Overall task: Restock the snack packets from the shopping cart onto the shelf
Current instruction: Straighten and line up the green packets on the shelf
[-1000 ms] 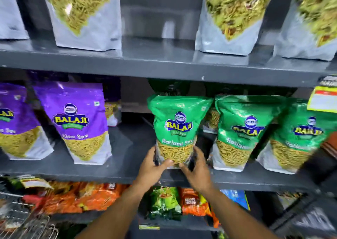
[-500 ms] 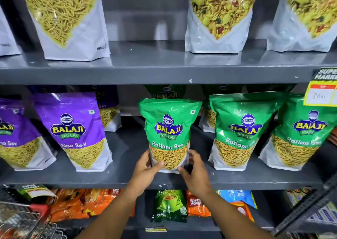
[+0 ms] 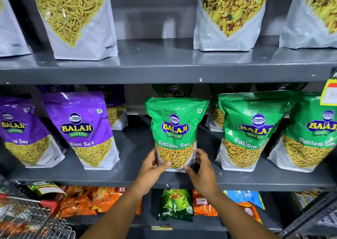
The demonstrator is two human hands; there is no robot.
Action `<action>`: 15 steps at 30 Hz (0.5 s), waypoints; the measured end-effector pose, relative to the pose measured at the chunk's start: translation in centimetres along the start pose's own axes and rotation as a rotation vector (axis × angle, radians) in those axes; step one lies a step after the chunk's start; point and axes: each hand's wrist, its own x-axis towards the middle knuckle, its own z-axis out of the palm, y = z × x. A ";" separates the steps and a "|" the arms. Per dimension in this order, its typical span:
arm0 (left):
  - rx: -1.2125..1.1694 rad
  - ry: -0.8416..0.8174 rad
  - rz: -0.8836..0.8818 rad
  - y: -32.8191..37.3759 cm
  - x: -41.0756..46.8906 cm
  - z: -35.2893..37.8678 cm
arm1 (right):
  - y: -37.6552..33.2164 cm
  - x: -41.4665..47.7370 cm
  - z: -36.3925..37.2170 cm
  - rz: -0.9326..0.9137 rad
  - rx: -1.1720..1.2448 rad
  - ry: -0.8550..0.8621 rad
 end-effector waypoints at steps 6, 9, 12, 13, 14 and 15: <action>0.421 0.407 0.437 -0.7 -5.4 4.3 | 1.5 -3.8 -4.1 0.012 0.056 0.401; 0.365 -0.031 0.367 -1.0 -6.2 9.0 | 4.1 -4.0 -10.0 0.041 -0.002 0.684; 0.304 -0.181 0.158 0.1 -3.7 14.3 | 5.6 -0.9 -15.2 0.090 0.070 0.552; 0.286 -0.174 0.081 0.6 -2.5 16.3 | 5.9 0.1 -16.5 0.083 0.106 0.449; 0.250 -0.151 0.006 1.1 -1.2 17.9 | 6.1 1.0 -17.1 0.079 0.130 0.358; 0.212 -0.128 -0.057 1.5 0.1 19.1 | 6.4 1.6 -17.5 0.073 0.145 0.287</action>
